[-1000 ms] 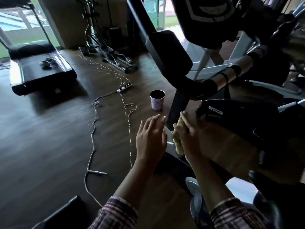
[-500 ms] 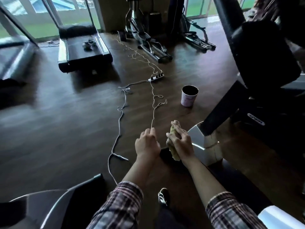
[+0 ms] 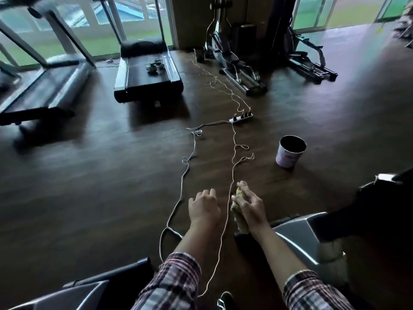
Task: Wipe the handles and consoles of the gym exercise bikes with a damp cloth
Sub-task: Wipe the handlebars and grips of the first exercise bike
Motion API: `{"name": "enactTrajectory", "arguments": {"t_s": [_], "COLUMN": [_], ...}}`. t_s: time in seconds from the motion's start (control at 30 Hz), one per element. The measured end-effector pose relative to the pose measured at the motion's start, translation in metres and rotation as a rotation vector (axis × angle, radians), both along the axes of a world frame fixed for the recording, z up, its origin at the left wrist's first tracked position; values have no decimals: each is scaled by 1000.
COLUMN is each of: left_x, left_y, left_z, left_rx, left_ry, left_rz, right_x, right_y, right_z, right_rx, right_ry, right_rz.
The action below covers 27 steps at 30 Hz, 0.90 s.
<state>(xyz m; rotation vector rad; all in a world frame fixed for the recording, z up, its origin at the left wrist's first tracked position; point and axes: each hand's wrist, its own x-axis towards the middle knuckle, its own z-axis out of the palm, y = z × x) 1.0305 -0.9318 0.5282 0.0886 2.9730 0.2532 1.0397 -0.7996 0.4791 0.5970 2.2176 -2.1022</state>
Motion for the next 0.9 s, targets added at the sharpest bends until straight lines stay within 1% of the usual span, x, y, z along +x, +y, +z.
{"name": "enactTrajectory", "arguments": {"t_s": [0.1,0.23,0.43,0.5,0.7,0.9], "left_x": [-23,-54,-110,-134,-219,-313], "left_y": [6,19,38,47,84,118], "left_z": [1,0,-3,-6,-5,6], "left_rx": [-2,-5,9,4,-9,22], "left_ry": [-22,3,-24,-36,-48,29], "left_rz": [-1,-45,-94,-120,-297,-496], "right_x": [-17,-46,-88,-103,-170,-242], "right_y": [6,21,35,40,80,94], "right_z": [4,-23,-13,4,14,14], "right_rx": [-52,-46,-32,-37,-18,-32], "right_ry": [11,-4,-9,-13,12,24], "right_rz": [-50,-79,-140,-180,-318,-526]}}
